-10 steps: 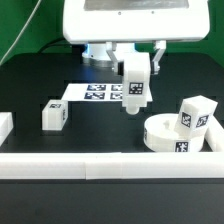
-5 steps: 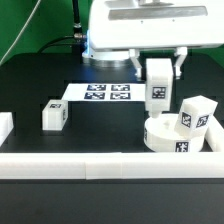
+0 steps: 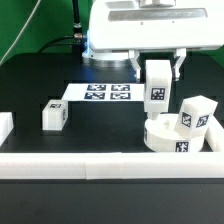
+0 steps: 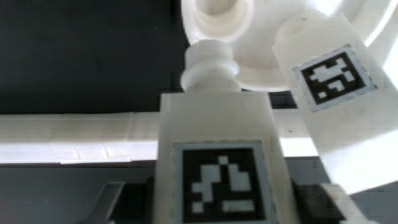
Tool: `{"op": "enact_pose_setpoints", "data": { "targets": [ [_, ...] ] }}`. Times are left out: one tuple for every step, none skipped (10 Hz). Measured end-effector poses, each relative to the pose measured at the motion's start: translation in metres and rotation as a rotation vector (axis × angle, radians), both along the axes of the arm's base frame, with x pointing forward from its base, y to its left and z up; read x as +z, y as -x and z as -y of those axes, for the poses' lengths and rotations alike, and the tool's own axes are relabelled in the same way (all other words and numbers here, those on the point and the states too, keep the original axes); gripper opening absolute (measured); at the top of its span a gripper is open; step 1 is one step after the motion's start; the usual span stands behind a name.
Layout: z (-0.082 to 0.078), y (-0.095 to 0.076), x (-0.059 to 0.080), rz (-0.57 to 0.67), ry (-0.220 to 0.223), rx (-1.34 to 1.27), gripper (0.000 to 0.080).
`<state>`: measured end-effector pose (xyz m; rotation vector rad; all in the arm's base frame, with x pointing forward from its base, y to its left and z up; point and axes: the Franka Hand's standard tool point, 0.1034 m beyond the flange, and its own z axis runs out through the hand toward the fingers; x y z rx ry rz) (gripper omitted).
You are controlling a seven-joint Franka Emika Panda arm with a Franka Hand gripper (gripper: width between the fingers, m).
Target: Assemble stool
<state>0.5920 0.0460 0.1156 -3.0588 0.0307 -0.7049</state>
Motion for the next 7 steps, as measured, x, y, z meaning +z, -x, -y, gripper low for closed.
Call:
{"op": "enact_pose_setpoints", "data": {
  "targets": [
    [0.001,0.001,0.003,0.089,0.016,0.002,0.0337],
    [0.001,0.008,-0.001,0.140,0.030,0.005,0.0337],
    [0.001,0.009,-0.005,0.110,0.026,0.006,0.0337],
    [0.001,0.008,-0.004,0.112,0.026,0.007,0.0337],
    [0.000,0.009,-0.005,0.112,0.027,0.007,0.0337],
    [-0.003,0.012,-0.008,0.111,0.024,0.009,0.0337],
    [-0.007,0.013,-0.008,0.109,0.021,0.013,0.0337]
  ]
}}
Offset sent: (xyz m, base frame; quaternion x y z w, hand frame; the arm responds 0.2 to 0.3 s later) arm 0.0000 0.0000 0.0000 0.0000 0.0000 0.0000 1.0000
